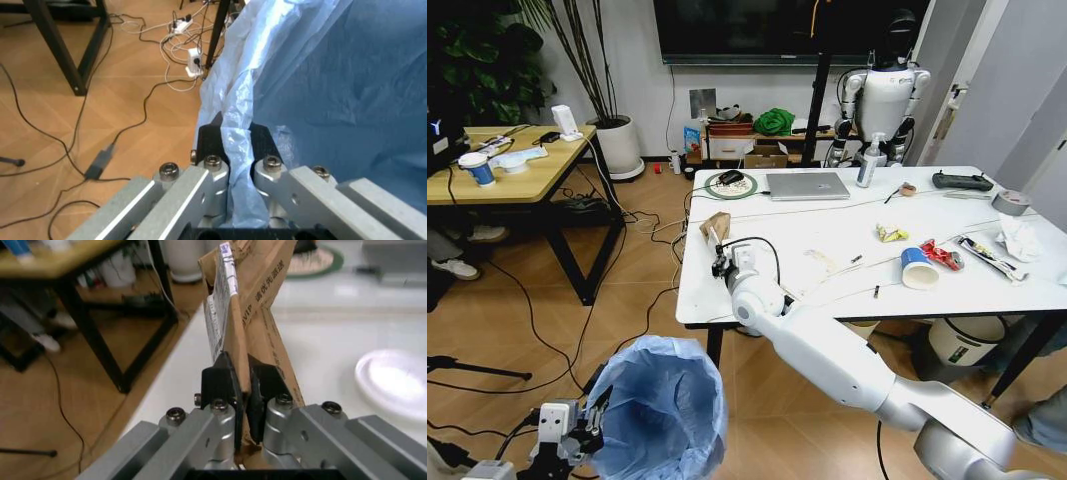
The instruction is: Pick up the trash bin and place the trash from the table into it.
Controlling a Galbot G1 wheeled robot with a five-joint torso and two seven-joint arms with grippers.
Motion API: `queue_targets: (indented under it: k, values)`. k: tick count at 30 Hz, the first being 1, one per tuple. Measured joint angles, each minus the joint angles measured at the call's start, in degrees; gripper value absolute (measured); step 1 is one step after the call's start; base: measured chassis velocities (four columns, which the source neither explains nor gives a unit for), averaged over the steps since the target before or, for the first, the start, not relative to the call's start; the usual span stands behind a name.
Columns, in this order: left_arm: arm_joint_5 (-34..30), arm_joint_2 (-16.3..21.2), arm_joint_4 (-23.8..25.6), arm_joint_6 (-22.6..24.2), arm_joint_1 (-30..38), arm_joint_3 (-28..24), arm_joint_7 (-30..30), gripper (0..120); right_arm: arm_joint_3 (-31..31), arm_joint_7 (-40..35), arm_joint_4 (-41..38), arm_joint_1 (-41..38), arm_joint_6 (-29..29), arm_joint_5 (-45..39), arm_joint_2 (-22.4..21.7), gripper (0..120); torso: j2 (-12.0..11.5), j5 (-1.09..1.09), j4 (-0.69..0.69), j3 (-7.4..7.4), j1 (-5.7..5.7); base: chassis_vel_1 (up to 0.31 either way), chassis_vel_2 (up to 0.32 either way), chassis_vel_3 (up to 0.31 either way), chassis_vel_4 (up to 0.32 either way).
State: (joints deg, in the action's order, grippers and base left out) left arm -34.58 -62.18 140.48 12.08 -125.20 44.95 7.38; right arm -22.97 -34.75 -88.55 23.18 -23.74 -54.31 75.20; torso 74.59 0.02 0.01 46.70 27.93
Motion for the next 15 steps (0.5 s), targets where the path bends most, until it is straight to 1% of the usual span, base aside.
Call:
queue_targets:
  k: [1,2,3,5,7,9,10,13,14,15]
  values:
    - [-0.44,0.13,0.00,0.27,0.50,-0.43,0.40,0,0.61,0.13,-2.28,-0.50,0.06,-0.87,-1.59,0,0.00,0.00,0.01,0.00,0.00,0.000,0.000,0.000,0.000]
    - [-0.44,0.13,0.00,0.27,0.50,-0.43,0.40,0,0.61,0.13,-2.28,-0.50,0.06,-0.87,-1.59,0,0.00,0.00,0.01,0.00,0.00,0.000,0.000,0.000,0.000]
    - [-0.92,0.31,0.00,0.53,1.13,-0.89,0.69,0,1.25,0.33,-4.85,-1.03,0.16,-1.99,-3.88,0,0.01,0.00,0.01,-0.01,-0.01,0.000,0.000,0.000,0.000]
    - [-2.08,1.06,-0.09,1.09,2.68,-2.08,1.04,0,2.59,1.60,-9.83,-1.63,0.84,-3.64,-10.41,0,0.00,0.01,0.01,-0.01,0.00,0.000,0.000,0.000,0.000]
    - [-2.89,1.82,-0.56,1.40,3.88,-2.83,1.29,0,4.22,4.19,-13.83,-1.24,2.42,-3.96,-16.81,0,0.00,-0.02,-0.07,-0.01,0.00,0.000,0.000,0.000,0.000]
    - [-4.12,2.82,-1.01,1.67,5.00,-3.67,1.59,0,6.87,8.32,-17.57,1.05,4.90,-3.99,-22.52,0,0.00,0.01,-0.09,-0.01,0.00,0.000,0.000,0.000,0.000]
    - [-4.12,2.82,-1.01,1.67,5.00,-3.67,1.59,0,6.87,8.32,-17.57,1.05,4.90,-3.99,-22.52,0,0.00,0.01,-0.09,-0.01,0.00,0.000,0.000,0.000,0.000]
    - [-4.85,3.66,-1.17,1.83,5.81,-4.78,1.80,0,11.10,12.19,-20.93,4.42,7.06,-3.98,-27.61,0,0.00,0.05,-0.03,0.00,0.00,0.000,0.000,0.000,0.000]
    - [-4.95,4.17,-1.31,1.90,6.36,-5.70,1.90,0,13.88,13.68,-22.90,6.41,7.76,-3.97,-30.30,0,0.00,0.03,-0.04,-0.01,-0.01,0.000,0.000,0.000,0.000]
    - [-4.97,4.54,-1.42,1.91,6.69,-6.35,1.98,0,17.06,14.60,-25.30,8.64,8.16,-3.97,-32.75,0,0.00,0.03,0.01,0.00,0.00,0.050,0.010,-0.015,-0.005]
